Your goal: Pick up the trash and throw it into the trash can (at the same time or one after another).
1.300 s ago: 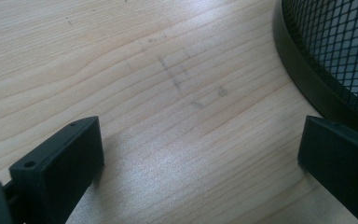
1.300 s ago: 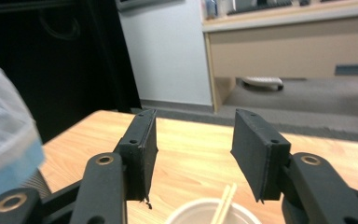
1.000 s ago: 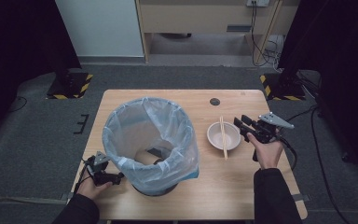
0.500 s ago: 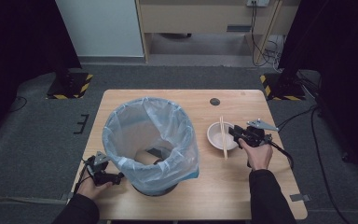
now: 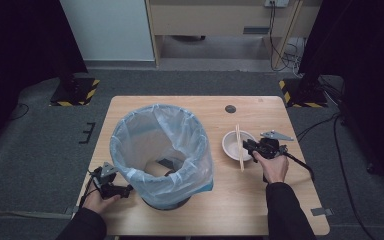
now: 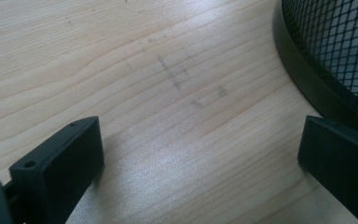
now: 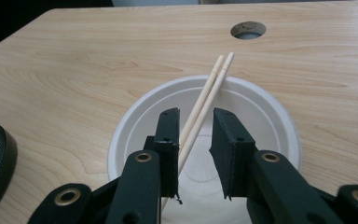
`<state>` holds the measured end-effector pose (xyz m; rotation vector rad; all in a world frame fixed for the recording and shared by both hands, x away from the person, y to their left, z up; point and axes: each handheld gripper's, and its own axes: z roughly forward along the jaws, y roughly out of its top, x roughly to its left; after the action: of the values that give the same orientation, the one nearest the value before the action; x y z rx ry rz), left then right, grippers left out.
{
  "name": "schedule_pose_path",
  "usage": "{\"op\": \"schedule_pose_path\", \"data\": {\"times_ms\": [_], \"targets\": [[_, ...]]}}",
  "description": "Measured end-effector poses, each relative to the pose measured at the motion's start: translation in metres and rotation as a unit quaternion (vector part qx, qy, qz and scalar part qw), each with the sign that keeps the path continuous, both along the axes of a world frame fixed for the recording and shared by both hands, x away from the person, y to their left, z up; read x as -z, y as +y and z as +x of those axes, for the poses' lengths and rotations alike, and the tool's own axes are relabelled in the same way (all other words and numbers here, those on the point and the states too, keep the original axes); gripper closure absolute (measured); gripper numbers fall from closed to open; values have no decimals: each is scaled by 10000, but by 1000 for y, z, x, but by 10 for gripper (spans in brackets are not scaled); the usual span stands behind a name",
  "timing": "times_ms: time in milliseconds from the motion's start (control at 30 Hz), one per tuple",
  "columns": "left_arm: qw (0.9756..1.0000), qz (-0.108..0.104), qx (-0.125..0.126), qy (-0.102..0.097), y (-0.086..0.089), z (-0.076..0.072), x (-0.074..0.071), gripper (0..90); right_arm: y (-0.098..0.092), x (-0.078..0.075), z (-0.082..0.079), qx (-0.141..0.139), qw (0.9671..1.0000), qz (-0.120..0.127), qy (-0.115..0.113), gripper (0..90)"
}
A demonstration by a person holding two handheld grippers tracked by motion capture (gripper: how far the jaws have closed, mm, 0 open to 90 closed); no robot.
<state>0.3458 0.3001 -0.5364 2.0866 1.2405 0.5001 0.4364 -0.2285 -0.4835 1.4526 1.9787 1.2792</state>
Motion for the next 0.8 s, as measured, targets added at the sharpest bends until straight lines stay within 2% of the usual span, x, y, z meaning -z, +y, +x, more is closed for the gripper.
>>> {"op": "schedule_pose_path", "data": {"times_ms": [267, 800], "targets": [[10000, 1, 0, 1, 0, 0, 0, 0, 5, 4, 2, -96, 9998, -78, 143, 739], [10000, 1, -1, 0, 0, 0, 0, 0, 7, 9, 4, -164, 9993, -224, 264, 737]]}}
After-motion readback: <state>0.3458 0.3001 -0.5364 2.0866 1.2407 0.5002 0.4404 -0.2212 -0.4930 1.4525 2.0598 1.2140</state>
